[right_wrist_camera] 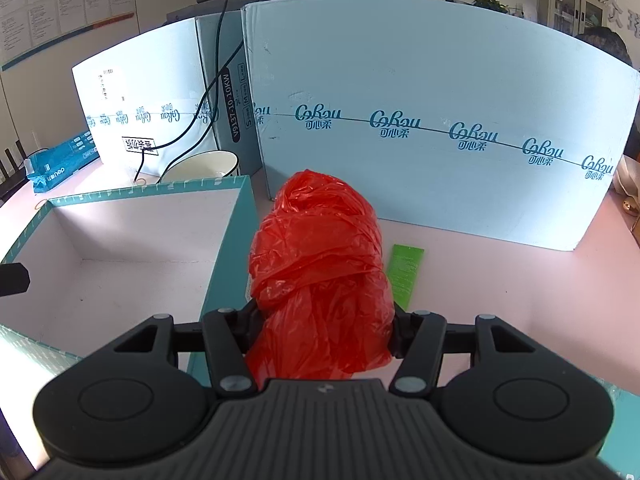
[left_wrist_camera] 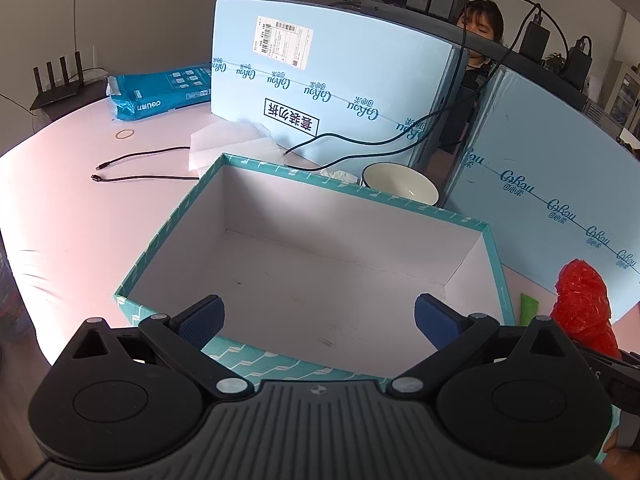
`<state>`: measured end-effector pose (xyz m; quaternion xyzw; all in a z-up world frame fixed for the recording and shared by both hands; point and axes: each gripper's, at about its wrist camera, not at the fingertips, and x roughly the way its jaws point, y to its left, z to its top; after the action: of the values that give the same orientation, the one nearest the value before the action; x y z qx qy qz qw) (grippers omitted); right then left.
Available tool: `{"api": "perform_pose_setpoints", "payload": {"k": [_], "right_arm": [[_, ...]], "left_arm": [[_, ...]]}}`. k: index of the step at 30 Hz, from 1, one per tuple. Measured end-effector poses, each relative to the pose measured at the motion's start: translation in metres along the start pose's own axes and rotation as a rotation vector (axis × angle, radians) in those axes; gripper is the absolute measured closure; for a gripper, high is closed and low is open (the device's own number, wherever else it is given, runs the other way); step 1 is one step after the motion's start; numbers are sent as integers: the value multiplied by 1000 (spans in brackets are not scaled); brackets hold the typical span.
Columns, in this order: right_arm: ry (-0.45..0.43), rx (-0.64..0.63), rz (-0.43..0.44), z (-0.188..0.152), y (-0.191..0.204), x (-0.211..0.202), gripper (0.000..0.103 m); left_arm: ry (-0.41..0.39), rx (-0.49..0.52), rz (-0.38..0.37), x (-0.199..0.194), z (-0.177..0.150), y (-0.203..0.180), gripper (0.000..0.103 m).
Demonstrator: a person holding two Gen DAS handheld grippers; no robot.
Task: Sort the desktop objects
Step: 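Carry the red bag in the right tool over the teal box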
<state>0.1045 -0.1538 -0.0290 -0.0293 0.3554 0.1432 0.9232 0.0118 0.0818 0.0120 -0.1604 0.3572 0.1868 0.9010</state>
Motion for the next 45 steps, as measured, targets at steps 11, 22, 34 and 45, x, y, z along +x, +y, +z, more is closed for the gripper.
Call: {"api": "perform_pose_setpoints", "payload": {"k": [11, 22, 34, 45], "right_arm": [[-15, -25, 10, 10, 8, 0, 44], [-25, -51, 32, 20, 16, 2, 44], [-33, -68, 59, 24, 27, 1, 44], [-32, -83, 91, 25, 41, 2, 44]], "left_arm": [[-3, -47, 35, -1, 4, 13, 1], [-6, -100, 72, -2, 7, 26, 1], [-13, -134, 96, -6, 7, 37, 1], [-12, -150, 115, -6, 8, 46, 1]]}}
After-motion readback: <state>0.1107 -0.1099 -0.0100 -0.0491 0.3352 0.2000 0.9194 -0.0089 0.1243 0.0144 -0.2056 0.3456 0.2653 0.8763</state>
